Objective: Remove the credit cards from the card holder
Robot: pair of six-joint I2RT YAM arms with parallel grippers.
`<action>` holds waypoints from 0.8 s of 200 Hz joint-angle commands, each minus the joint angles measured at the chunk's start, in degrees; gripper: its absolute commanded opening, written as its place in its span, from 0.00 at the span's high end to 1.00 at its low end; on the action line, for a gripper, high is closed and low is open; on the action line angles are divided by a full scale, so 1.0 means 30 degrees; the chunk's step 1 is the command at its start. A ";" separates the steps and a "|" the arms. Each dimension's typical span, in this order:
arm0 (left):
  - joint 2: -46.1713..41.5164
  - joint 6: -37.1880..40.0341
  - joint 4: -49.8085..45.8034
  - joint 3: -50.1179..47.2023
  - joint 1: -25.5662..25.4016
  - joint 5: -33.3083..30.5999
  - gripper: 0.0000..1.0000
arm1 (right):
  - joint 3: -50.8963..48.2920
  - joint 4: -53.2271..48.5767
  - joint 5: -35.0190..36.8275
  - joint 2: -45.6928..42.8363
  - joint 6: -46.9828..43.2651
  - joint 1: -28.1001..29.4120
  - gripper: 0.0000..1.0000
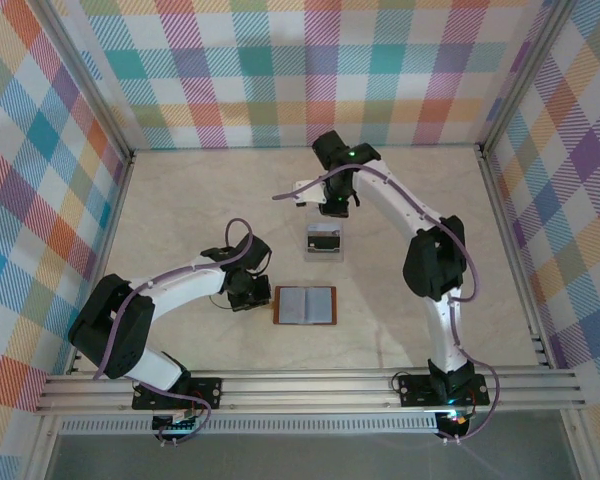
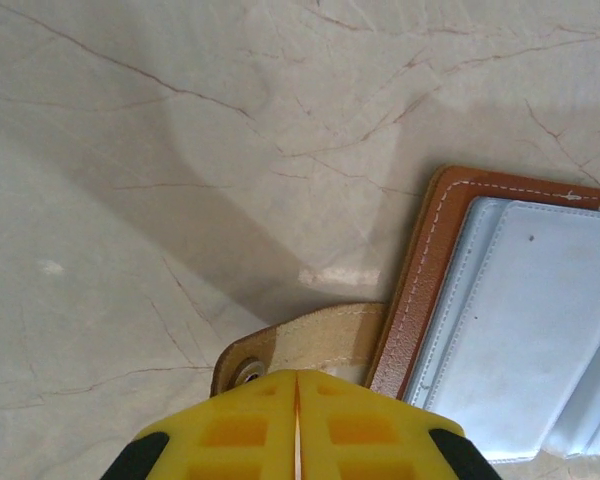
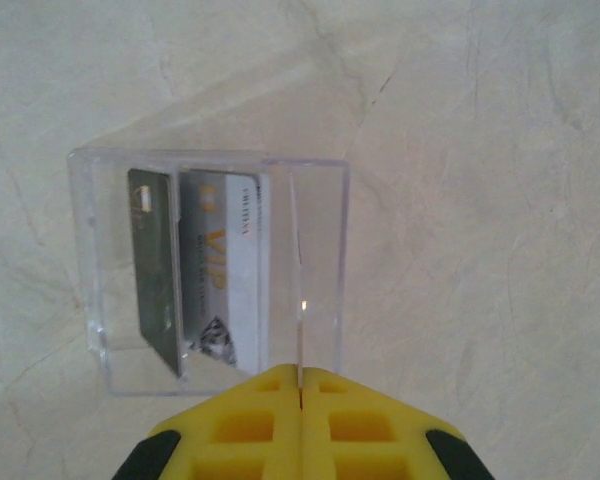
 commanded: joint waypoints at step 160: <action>-0.0862 0.0100 -0.0238 -0.0670 0.0382 0.0246 0.90 | 0.1268 0.1420 -0.0316 0.2507 -0.0040 -0.0487 0.74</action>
